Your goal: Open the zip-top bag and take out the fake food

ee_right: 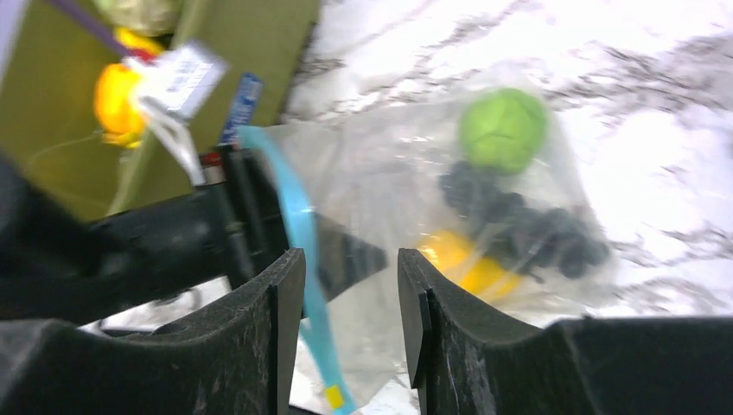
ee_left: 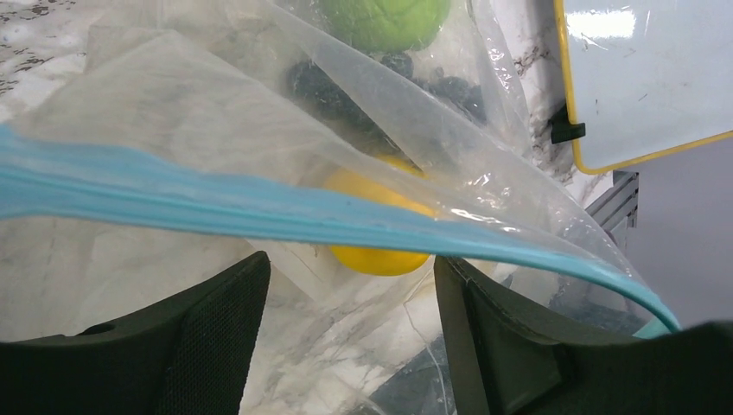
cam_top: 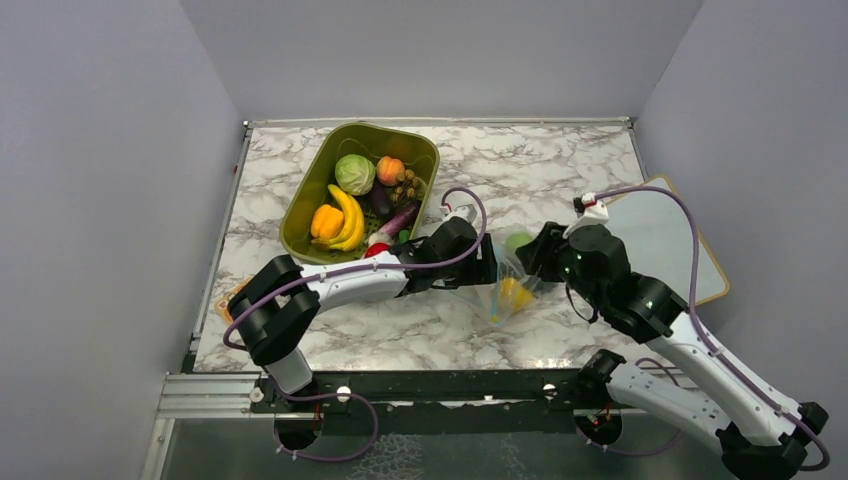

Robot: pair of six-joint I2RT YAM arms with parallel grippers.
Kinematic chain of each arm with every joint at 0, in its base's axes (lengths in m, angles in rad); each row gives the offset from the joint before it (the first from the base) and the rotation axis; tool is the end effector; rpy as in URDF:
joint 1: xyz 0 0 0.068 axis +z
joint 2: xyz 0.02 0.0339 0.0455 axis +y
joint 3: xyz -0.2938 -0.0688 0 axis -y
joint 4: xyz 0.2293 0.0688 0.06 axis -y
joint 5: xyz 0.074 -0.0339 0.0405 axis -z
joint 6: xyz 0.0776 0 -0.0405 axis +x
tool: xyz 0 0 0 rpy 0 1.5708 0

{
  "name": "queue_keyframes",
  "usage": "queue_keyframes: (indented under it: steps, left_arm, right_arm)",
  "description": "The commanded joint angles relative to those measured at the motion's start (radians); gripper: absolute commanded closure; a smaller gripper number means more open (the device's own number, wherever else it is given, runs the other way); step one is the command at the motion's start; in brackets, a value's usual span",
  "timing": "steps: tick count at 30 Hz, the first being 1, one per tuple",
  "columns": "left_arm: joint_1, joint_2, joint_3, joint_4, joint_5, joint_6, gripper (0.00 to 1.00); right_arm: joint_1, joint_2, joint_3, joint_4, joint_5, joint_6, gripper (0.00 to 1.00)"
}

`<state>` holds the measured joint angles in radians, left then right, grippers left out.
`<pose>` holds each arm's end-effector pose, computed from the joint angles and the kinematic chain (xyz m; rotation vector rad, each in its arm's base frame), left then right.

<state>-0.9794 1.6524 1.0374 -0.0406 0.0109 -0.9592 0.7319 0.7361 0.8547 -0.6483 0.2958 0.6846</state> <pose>0.2145 -0.3209 0.2306 0.0313 2.4474 -1.0014 0.1273 0.0839 0.3226 0.1306 2.1189 0.5495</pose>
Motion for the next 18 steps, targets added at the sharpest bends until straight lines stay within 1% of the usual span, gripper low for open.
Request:
queue_keyframes:
  steps: [1,3,5,9,10,12,15,18]
  left_arm:
    - [-0.005,-0.009,-0.016,0.035,0.007,0.008,0.26]
    - [-0.005,-0.007,-0.016,0.034,0.019,0.017,0.24]
    - [-0.005,-0.009,-0.023,0.029,0.022,0.012,0.23]
    - [-0.005,-0.015,-0.037,0.04,0.046,0.025,0.23]
    - [-0.005,-0.015,-0.04,0.04,0.052,0.03,0.23]
    - [-0.006,-0.016,-0.04,0.035,0.057,0.032,0.23]
    - [-0.005,-0.018,-0.05,0.04,0.065,0.03,0.23]
    - [-0.004,-0.015,-0.05,0.049,0.078,0.039,0.22]
  right_arm:
    - [-0.004,0.068,-0.003,-0.117,0.172,0.031,0.57]
    - [-0.022,0.083,-0.025,-0.107,0.1,0.066,0.58]
    - [-0.081,0.074,-0.085,-0.061,0.011,0.068,0.59]
    - [-0.31,0.067,-0.197,0.023,-0.294,0.028,0.66]
    - [-0.355,0.072,-0.216,0.029,-0.337,0.019,0.67]
    - [-0.411,0.084,-0.241,0.042,-0.389,0.004,0.69]
    - [-0.431,0.104,-0.263,0.069,-0.446,0.022,0.71]
    - [-0.431,0.111,-0.277,0.072,-0.421,0.06,0.72]
